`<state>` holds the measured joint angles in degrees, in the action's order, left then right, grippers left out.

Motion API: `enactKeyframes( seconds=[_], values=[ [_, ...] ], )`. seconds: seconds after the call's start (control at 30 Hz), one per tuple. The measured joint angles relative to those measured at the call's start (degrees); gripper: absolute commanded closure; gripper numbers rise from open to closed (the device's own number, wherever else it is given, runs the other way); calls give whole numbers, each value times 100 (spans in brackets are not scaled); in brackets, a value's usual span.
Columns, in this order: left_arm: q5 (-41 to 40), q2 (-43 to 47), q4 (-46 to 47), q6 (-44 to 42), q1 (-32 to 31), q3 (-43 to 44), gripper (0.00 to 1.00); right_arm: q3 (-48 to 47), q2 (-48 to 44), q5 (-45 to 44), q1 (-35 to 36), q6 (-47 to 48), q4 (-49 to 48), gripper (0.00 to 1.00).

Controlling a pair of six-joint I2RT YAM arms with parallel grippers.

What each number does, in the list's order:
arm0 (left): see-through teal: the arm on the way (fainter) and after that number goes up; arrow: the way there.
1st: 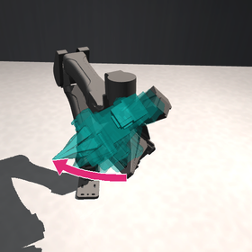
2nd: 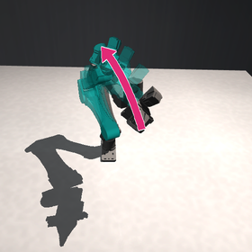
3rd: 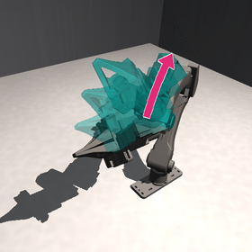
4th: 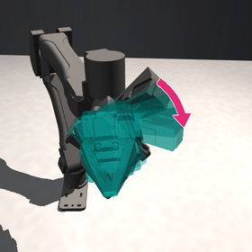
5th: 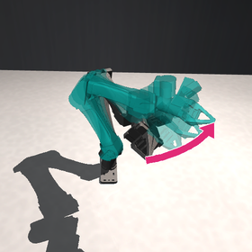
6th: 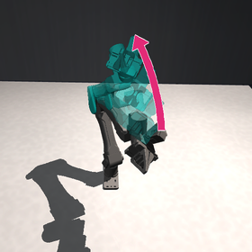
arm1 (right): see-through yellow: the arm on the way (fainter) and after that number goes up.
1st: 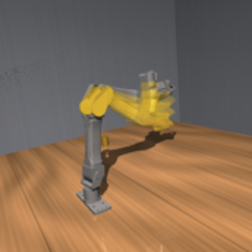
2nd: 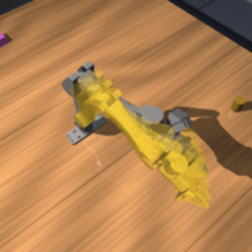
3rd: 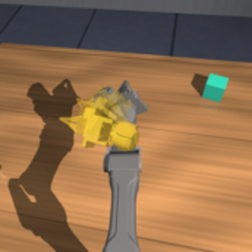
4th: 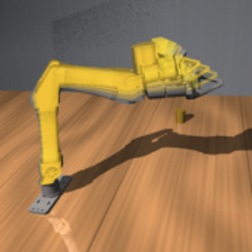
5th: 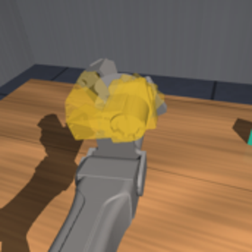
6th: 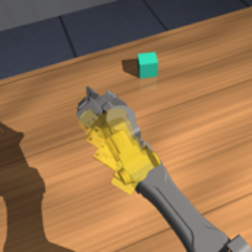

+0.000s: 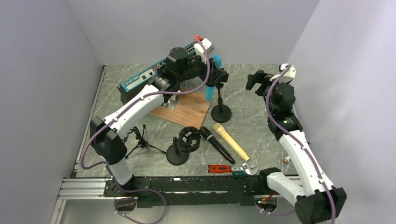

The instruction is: Remove the microphone from the stand

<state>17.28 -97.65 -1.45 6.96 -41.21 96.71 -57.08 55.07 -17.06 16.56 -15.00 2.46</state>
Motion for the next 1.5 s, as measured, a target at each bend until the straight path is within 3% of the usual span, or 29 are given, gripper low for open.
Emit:
enactKeyframes(
  seconds=[0.1, 0.27, 0.37, 0.53, 0.67, 0.8, 0.93, 1.03, 1.37, 1.5],
  values=[
    [774, -96, -149, -13, 286, 149, 100, 905, -26, 1226, -802, -144, -798, 1],
    [1875, -98, -223, -197, 496, 155, 100, 2155, -94, 3567, -1366, -212, -2201, 1],
    [2511, -116, -238, -337, 612, 155, 100, 1950, 527, 5230, -1888, -516, -3228, 1],
    [3141, -181, -219, -439, 791, 179, 100, 1355, 1624, 6981, -2129, -1047, -4424, 1],
    [3401, -352, -337, -461, 868, 415, 100, 1102, 2120, 7899, -2096, -1582, -5215, 1],
    [3486, -417, -345, -457, 866, 487, 100, 831, 2232, 8247, -1884, -1506, -5228, 1],
    [3543, -433, -319, -433, 868, 496, 100, 236, 2326, 8273, -1370, -699, -4374, 1],
    [3556, -463, -310, -413, 868, 533, 100, -138, 2575, 8343, -1102, -472, -4249, 2],
    [3539, -538, -415, -330, 868, 673, 100, -212, 3300, 8660, -1091, -651, -4419, 15],
    [3534, -560, -511, -328, 868, 732, 100, -212, 3300, 8710, -1088, -662, -4450, 13]
  ],
)
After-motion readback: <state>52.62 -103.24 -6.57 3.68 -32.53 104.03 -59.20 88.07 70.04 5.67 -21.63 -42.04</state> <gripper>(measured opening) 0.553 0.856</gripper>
